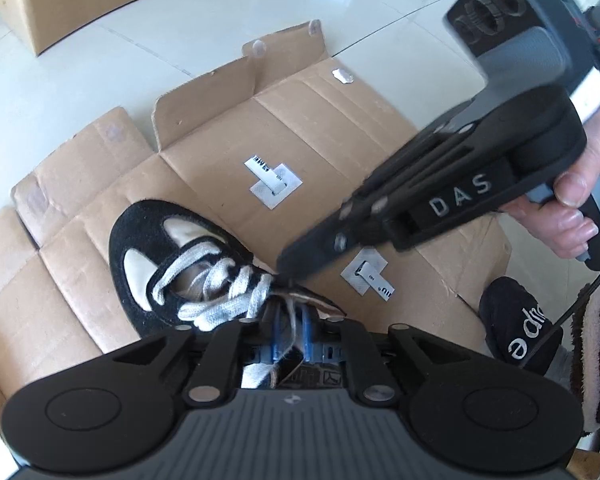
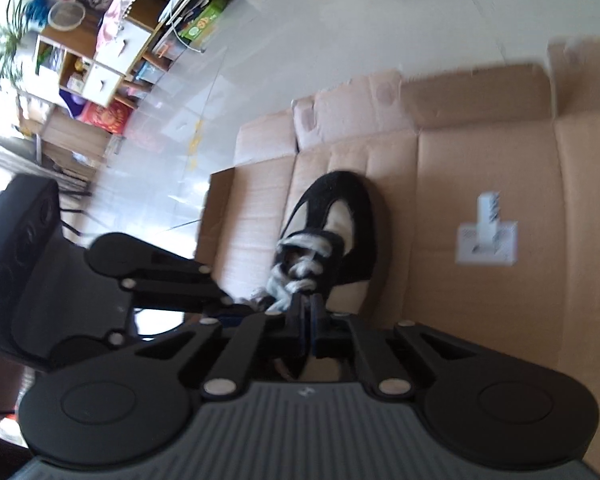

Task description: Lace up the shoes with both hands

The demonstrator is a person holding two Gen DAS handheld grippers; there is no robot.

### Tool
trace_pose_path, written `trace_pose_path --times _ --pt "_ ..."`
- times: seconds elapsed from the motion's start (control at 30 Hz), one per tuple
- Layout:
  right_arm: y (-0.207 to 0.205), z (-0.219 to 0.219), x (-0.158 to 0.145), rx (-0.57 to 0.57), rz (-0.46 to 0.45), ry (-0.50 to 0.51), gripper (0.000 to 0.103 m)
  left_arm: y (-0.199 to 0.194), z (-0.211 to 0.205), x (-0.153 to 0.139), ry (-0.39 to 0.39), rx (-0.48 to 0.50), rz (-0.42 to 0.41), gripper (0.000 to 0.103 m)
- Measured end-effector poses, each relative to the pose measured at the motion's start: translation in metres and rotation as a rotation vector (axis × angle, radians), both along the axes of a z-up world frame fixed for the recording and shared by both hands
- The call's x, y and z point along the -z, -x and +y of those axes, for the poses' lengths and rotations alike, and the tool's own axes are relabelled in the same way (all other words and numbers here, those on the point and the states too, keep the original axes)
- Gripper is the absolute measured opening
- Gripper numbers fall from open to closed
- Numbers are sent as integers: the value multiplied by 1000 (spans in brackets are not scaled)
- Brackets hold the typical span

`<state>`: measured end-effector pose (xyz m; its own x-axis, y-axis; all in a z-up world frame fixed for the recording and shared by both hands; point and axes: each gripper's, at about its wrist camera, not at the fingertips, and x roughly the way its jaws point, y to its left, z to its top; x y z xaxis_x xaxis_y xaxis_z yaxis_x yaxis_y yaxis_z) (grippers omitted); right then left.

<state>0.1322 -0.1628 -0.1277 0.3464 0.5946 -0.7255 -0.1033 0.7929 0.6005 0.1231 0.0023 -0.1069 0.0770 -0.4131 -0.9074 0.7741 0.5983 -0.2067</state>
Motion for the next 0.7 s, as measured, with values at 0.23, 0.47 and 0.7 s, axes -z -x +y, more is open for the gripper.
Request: trace_pose_path --times 0.23,0.47,0.7 --pt "-2 -12 -15 8 -127 252 0 11 9 -16 9 -19 -35 38" --pt "-3 -25 9 82 92 -91 9 16 0 -13 18 16 -48 30" --pt "-4 -22 21 117 158 -180 11 15 -2 -8 39 19 -38 29"
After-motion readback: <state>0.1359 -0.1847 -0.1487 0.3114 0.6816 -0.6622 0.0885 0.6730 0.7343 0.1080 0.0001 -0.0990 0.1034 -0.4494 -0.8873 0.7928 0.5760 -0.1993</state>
